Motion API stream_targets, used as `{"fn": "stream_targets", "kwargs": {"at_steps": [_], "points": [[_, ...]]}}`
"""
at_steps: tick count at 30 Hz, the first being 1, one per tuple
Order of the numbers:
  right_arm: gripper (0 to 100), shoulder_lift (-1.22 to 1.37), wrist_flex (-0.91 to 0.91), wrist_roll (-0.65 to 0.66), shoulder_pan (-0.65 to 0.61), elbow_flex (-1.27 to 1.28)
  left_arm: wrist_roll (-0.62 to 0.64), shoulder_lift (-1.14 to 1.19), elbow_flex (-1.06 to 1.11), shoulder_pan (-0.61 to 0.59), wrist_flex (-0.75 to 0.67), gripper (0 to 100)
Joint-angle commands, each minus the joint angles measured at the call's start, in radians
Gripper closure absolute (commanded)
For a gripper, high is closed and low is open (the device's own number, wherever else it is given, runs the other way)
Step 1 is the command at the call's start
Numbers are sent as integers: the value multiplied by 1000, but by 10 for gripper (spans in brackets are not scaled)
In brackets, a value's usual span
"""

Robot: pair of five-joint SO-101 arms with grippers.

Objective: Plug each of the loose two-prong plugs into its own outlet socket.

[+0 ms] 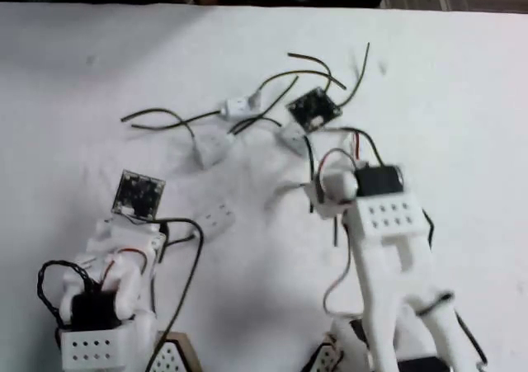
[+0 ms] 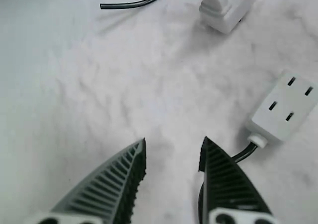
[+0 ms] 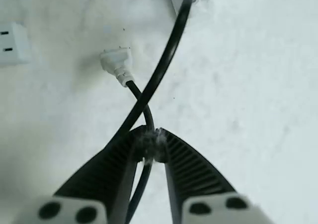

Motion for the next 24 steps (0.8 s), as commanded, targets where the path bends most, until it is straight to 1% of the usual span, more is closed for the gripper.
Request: {"fn": "stream_targets", "kwargs": {"at_steps": [1,5,9,12,14,16,18,21,24], "points": [[981,-171,44,55,4,-40,0,-7,-5,-4,2,815],[978,-297,41,60,-30,-63,0,-7,-5,-4,0,815],[969,-337,41,61,-114,-101,0,-7,-5,-5,0,815],[885,-337,41,92,-179,-106,0,-7,-5,-5,0,815],[813,-337,41,92,-216,-107,0,-7,-5,-5,0,815],[767,-337,41,92,-254,-103,0,-7,-5,-5,0,815],[762,-337,45,92,-278,-100,0,-7,-5,-5,0,815],[789,-337,44,92,-275,-100,0,-7,-5,-7,0,815],[836,-335,48,98,-232,-84,0,-7,-5,-7,2,815]]}}
